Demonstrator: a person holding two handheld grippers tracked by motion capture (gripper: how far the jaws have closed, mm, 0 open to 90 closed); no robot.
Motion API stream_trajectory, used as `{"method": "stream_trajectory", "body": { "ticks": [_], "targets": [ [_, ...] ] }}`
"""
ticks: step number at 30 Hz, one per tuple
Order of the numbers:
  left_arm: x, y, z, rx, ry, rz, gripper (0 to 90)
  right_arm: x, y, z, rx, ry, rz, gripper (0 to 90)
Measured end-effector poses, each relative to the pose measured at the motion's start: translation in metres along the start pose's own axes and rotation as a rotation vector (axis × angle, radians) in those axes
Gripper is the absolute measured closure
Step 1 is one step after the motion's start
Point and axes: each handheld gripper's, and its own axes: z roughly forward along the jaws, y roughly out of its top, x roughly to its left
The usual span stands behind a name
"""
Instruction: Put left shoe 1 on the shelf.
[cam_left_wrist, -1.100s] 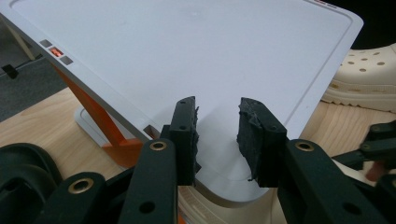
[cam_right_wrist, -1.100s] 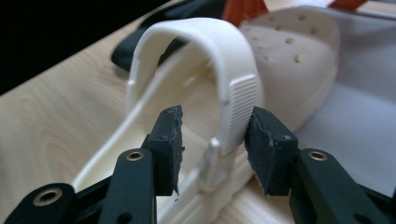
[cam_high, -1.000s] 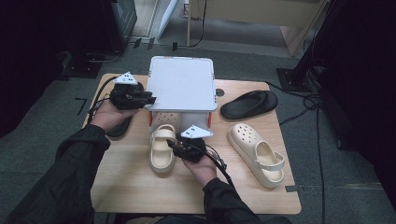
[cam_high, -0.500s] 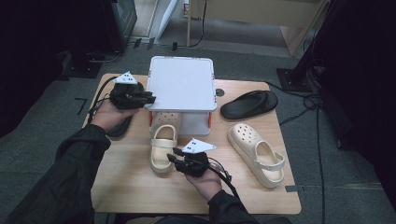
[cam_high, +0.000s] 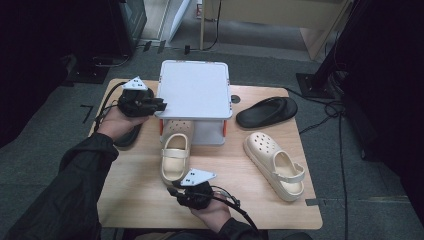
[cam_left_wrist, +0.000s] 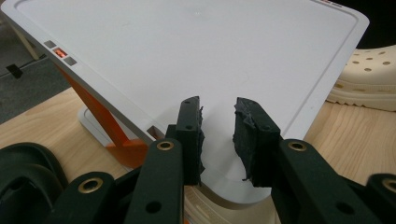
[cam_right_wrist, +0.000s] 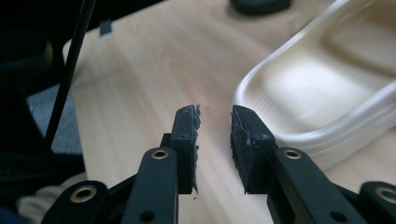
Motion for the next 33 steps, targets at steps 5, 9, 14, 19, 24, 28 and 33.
{"method": "stream_trajectory", "body": {
  "ticks": [5, 9, 14, 19, 24, 28, 33],
  "targets": [
    [0.001, 0.000, 0.000, 0.001, -0.005, -0.007, 72.0, 0.002, -0.010, 0.013, 0.041, 0.000, -0.020, 72.7],
    [0.001, 0.001, 0.000, 0.001, -0.011, -0.014, 72.2, -0.006, -0.015, 0.022, 0.054, -0.024, -0.013, 74.6],
    [0.001, 0.001, 0.001, 0.004, -0.011, -0.015, 72.2, -0.014, -0.014, 0.024, 0.030, -0.045, -0.002, 78.9],
    [0.000, 0.001, 0.001, 0.003, -0.015, -0.021, 72.4, -0.016, -0.007, 0.019, -0.016, -0.066, -0.029, 79.8],
    [-0.001, 0.002, 0.003, 0.010, -0.021, -0.011, 72.5, -0.030, 0.004, 0.017, -0.041, -0.100, 0.002, 78.3],
    [0.000, 0.002, 0.002, 0.010, -0.025, -0.015, 72.8, -0.039, 0.010, 0.022, -0.036, -0.117, -0.001, 77.1],
    [0.000, 0.002, 0.002, 0.011, -0.029, -0.022, 72.7, -0.050, 0.019, 0.028, -0.052, -0.147, -0.028, 75.9]
  ]
}}
